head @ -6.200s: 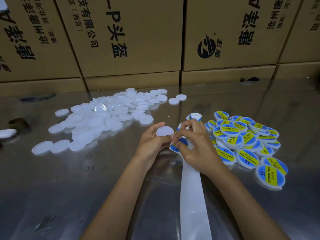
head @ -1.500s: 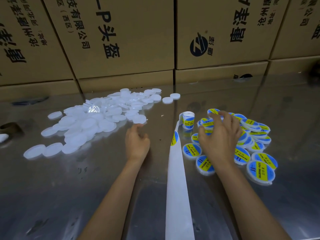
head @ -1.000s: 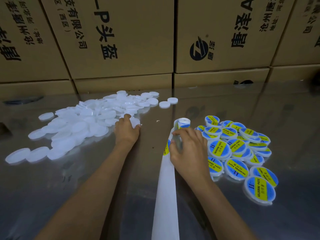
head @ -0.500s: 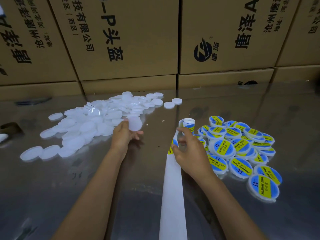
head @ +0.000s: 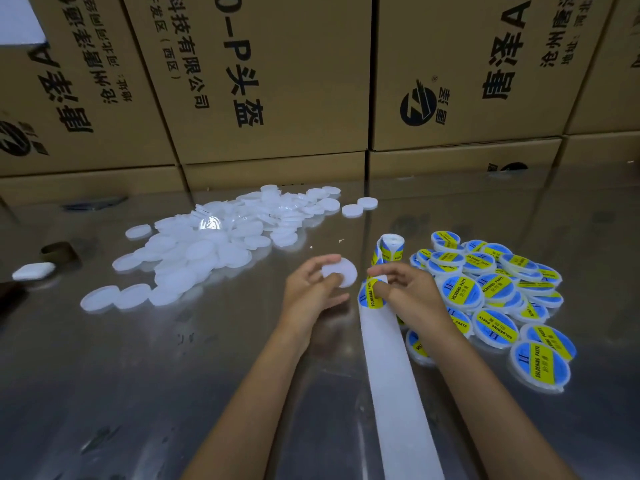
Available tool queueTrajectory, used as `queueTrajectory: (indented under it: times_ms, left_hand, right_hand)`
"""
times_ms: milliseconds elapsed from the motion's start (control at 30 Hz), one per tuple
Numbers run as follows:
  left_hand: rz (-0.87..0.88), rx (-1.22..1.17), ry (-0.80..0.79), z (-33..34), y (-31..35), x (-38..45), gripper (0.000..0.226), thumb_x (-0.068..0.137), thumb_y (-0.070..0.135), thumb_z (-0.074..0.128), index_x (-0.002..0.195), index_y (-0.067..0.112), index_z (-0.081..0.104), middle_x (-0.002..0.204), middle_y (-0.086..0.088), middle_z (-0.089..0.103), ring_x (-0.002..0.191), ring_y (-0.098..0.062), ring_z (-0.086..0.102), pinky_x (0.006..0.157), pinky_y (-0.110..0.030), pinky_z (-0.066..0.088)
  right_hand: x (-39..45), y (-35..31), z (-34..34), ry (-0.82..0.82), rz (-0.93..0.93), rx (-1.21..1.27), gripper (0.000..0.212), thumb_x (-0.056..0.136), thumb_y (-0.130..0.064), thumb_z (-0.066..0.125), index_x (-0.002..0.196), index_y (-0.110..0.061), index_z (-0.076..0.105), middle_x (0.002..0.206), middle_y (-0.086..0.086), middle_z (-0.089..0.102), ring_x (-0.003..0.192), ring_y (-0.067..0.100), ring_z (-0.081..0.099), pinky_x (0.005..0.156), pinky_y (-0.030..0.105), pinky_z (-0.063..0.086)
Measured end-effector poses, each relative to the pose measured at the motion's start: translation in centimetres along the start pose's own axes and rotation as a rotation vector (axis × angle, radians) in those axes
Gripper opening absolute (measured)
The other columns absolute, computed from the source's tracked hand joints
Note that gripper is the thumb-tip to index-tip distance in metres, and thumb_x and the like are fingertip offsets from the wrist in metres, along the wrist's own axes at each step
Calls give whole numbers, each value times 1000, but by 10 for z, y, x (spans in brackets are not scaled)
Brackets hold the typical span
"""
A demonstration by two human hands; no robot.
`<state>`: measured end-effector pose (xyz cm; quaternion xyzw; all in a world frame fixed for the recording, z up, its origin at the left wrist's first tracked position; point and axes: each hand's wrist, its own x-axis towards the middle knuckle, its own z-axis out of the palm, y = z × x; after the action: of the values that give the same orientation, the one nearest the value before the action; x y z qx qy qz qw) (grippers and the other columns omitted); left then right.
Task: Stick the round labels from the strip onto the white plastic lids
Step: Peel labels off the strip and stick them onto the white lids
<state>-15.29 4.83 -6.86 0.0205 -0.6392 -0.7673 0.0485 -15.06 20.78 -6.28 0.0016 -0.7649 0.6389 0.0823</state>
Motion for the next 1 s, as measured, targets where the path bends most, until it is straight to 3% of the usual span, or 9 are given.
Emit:
queueTrajectory:
  times_ms: [100, 167, 233, 333, 467, 633, 700, 833, 1000]
  left_hand:
    - [-10, -92, -60, 12, 1, -1, 27, 98, 1, 55, 121, 12, 65, 123, -14, 69, 114, -30, 67, 92, -43, 58]
    - [-40, -165, -115, 13, 2, 0, 29, 101, 3, 50, 127, 12, 60, 127, -18, 67, 116, -35, 65, 87, -38, 58]
    - [-83, -231, -171, 12, 3, 1, 32, 103, 5, 47, 132, 14, 57, 124, -19, 69, 108, -33, 69, 79, -33, 59]
    - [-130, -321, -185, 10, 4, 3, 32, 103, 4, 46, 132, 14, 56, 111, -14, 74, 97, -27, 73, 75, -33, 60]
    - [-144, -356, -138, 8, 5, 6, 31, 101, -2, 44, 126, 10, 60, 101, -13, 77, 91, -27, 75, 75, -31, 61]
    - [-176, -306, -131, 9, 4, 4, 31, 101, -3, 43, 125, 7, 61, 95, -11, 77, 81, -22, 75, 67, -27, 60]
    - [-176, -292, -133, 9, 3, 5, 32, 102, -3, 43, 127, 7, 60, 96, -11, 76, 80, -22, 75, 67, -27, 60]
    - [-182, -273, -136, 8, 3, 5, 32, 102, -3, 43, 127, 7, 60, 95, -13, 76, 79, -23, 75, 64, -28, 60]
    - [-190, -236, -138, 8, 3, 4, 31, 102, -3, 43, 126, 8, 61, 97, -16, 74, 76, -22, 74, 63, -28, 59]
  right_hand:
    - [-4, -3, 1, -21, -11, 11, 17, 82, 0, 66, 82, -16, 72, 82, 24, 62, 74, 22, 55, 71, 32, 46]
    - [-4, -4, 2, -69, -10, 25, 14, 82, 2, 68, 83, -12, 71, 79, 19, 60, 75, 23, 54, 74, 35, 47]
    - [-4, -5, 2, -112, -29, 30, 16, 83, 5, 68, 88, -10, 71, 81, 14, 62, 77, 23, 57, 78, 37, 50]
    - [-5, -6, 0, -143, -81, 34, 21, 85, 6, 67, 97, -10, 71, 83, 4, 69, 79, 15, 66, 77, 25, 55]
    - [-4, -3, 1, -138, -150, -66, 28, 86, 5, 67, 100, -19, 70, 86, 5, 72, 76, 12, 67, 77, 27, 57]
    - [-5, 5, 3, -45, -319, -301, 22, 85, -5, 69, 94, -25, 71, 72, -14, 63, 66, 4, 54, 65, 17, 46]
    - [-5, 6, 2, -20, -406, -375, 21, 84, -7, 70, 94, -25, 72, 74, -20, 58, 70, 4, 51, 68, 18, 41]
    - [-4, 6, 2, -2, -518, -579, 20, 88, -15, 68, 102, -28, 73, 94, -10, 55, 95, 7, 46, 79, 29, 44]
    - [-8, 5, 2, 16, -577, -633, 19, 86, -11, 66, 96, -26, 71, 100, -6, 50, 100, 9, 42, 80, 29, 40]
